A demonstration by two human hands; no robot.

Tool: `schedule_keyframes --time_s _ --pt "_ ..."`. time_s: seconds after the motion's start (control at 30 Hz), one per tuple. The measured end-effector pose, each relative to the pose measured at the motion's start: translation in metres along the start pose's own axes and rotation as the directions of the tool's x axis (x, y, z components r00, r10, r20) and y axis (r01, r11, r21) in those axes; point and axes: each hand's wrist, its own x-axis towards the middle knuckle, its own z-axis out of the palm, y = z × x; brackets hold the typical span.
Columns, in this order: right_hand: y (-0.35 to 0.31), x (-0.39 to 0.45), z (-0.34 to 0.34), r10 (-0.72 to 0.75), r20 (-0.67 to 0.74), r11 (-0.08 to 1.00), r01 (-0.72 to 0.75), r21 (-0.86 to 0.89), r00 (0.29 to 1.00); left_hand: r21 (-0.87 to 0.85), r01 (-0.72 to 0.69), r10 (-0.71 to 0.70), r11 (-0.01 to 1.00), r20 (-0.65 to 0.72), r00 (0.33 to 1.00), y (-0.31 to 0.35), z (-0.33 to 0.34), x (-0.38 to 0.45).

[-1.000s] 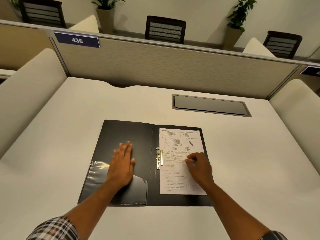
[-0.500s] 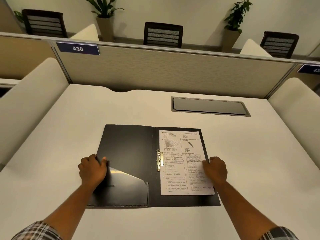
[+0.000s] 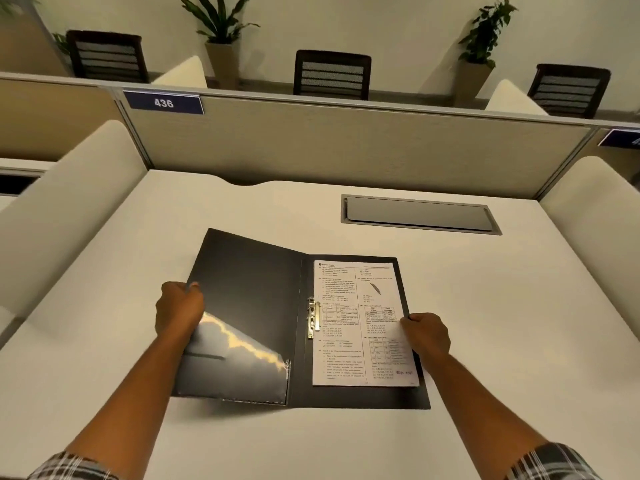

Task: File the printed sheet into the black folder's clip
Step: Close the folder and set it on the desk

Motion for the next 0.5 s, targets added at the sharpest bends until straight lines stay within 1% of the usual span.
schedule_keyframes --time_s 0.07,0.13,0.17,0.23,0.33,0.4,0.5 --pt "0.000 0.000 -0.004 -0.015 0.029 1.000 0.015 0.021 0.999 0.001 -0.041 0.041 0.999 -0.023 0.999 0.019 -0.008 -0.014" --pt "0.002 0.000 -0.008 -0.018 0.076 0.999 0.015 0.046 0.997 -0.020 -0.025 0.025 0.999 0.011 1.000 0.043 -0.018 -0.024" --pt "0.003 0.001 -0.009 -0.020 0.097 0.997 0.013 0.071 0.995 -0.057 0.013 -0.010 0.998 0.049 0.999 0.055 -0.025 -0.027" --pt "0.006 0.001 -0.013 -0.041 0.132 0.993 0.025 0.116 0.990 -0.178 0.088 -0.055 0.980 0.183 0.982 0.078 -0.036 -0.038" --pt "0.011 -0.002 -0.018 -0.069 0.153 0.980 0.039 0.195 0.986 -0.242 0.077 0.009 0.967 0.333 0.943 0.101 -0.042 -0.068" --pt "0.015 -0.004 -0.022 -0.080 0.154 0.967 0.039 0.254 0.985 -0.297 0.053 0.068 0.953 0.381 0.922 0.114 -0.037 -0.093" --pt "0.020 -0.003 -0.029 -0.090 0.207 0.944 0.017 0.329 0.974 -0.382 0.082 0.110 0.920 0.454 0.884 0.125 -0.020 -0.121"
